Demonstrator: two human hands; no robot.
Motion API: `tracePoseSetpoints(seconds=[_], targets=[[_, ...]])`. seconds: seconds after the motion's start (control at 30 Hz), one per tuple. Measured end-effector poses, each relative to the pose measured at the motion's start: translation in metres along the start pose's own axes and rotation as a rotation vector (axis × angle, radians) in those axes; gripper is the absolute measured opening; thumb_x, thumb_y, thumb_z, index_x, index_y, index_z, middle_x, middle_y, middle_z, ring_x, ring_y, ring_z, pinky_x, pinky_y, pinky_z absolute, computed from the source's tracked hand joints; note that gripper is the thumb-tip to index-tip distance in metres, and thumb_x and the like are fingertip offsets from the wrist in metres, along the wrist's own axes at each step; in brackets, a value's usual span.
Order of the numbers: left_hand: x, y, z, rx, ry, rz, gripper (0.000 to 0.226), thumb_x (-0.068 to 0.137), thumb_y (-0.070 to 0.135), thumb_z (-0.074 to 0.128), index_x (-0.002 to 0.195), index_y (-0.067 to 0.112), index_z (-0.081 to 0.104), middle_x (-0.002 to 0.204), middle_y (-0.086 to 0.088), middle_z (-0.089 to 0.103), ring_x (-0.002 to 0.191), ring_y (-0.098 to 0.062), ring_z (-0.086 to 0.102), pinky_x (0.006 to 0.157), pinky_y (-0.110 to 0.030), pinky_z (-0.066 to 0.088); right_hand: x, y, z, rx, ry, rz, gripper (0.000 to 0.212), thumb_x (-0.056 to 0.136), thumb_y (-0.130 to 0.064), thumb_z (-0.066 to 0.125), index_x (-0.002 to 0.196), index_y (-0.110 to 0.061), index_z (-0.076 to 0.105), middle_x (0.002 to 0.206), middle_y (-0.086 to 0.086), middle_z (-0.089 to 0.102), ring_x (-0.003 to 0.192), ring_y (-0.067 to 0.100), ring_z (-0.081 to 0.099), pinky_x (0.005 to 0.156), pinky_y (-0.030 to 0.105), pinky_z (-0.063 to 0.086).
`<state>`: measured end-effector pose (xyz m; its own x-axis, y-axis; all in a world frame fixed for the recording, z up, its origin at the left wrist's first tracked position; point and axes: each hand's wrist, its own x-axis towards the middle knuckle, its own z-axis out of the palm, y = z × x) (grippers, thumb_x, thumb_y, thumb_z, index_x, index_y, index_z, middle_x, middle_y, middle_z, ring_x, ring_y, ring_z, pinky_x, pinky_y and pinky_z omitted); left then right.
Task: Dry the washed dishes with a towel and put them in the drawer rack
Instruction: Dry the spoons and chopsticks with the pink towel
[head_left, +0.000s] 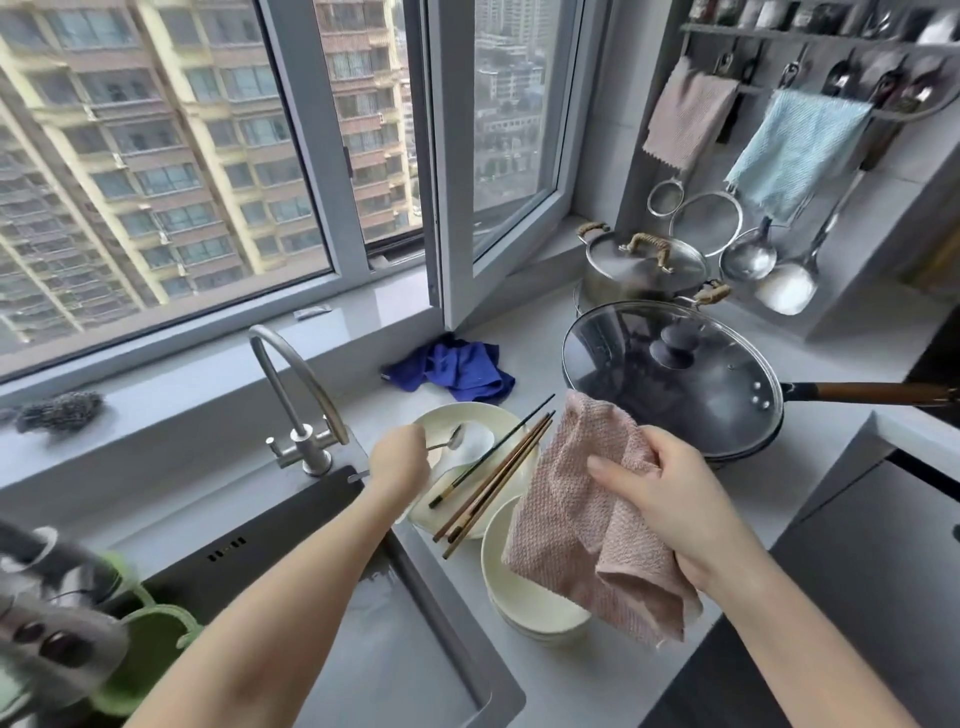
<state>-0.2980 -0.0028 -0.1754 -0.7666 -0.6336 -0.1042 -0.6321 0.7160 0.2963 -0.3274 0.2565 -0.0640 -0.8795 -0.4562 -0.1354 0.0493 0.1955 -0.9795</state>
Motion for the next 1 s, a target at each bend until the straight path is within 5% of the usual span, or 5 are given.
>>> tracePoseSetpoints(seconds=[0.27,0.53,0.73,0.9,1.0], targets=[[-0.091,0.009,-0.059,-0.174,0.279,0.279,0.026,0.089,0.002,0.052,0.064,0.010,0.052,0.055,0.000,0.042,0.060,-0.023,0.041,0.053,-0.029,0.022,-0.008,0.004,0.018,0.089,0.198,-0.001,0.011,0.092,-0.027,0.060,0.102,-0.024,0.063,0.100,-0.002,0.072,0.098,0.018,0.067,0.094,0.048,0.050],[-0.161,-0.006,-0.119,-0.336,0.177,0.221,0.027,0.095,0.020,0.049,0.084,0.005,0.069,0.079,-0.004,0.070,0.078,-0.021,0.062,0.074,-0.035,0.047,-0.039,0.001,0.081,0.306,0.124,0.067,0.028,0.100,-0.031,0.043,0.121,-0.020,0.059,0.112,0.000,0.070,0.107,0.018,0.064,0.102,0.044,0.046],[-0.193,-0.033,-0.145,-0.469,0.011,0.205,0.028,0.086,0.022,0.061,0.064,0.007,0.067,0.058,-0.008,0.065,0.048,-0.011,0.048,0.052,-0.027,0.040,-0.055,-0.006,0.154,0.190,0.183,-0.028,0.034,0.076,-0.011,0.076,0.107,-0.010,0.062,0.099,0.007,0.072,0.093,0.023,0.070,0.089,0.045,0.054],[-0.214,-0.066,-0.157,-0.526,-0.008,0.106,0.028,0.087,0.020,0.061,0.063,0.008,0.069,0.052,0.000,0.063,0.042,-0.004,0.048,0.046,-0.017,0.038,-0.059,-0.013,0.180,-0.093,0.324,-0.214,0.010,0.087,-0.012,0.066,0.091,-0.003,0.063,0.079,0.001,0.064,0.078,0.020,0.062,0.067,0.015,0.044],[-0.228,-0.089,-0.163,-0.623,-0.031,0.027,0.028,0.088,0.016,0.058,0.063,0.011,0.069,0.049,0.004,0.061,0.038,-0.002,0.047,0.044,-0.012,0.037,-0.056,-0.023,0.164,-0.101,0.509,-0.197,0.015,0.090,-0.013,0.063,0.084,0.001,0.058,0.074,0.004,0.058,0.078,0.028,0.061,0.060,0.019,0.036]])
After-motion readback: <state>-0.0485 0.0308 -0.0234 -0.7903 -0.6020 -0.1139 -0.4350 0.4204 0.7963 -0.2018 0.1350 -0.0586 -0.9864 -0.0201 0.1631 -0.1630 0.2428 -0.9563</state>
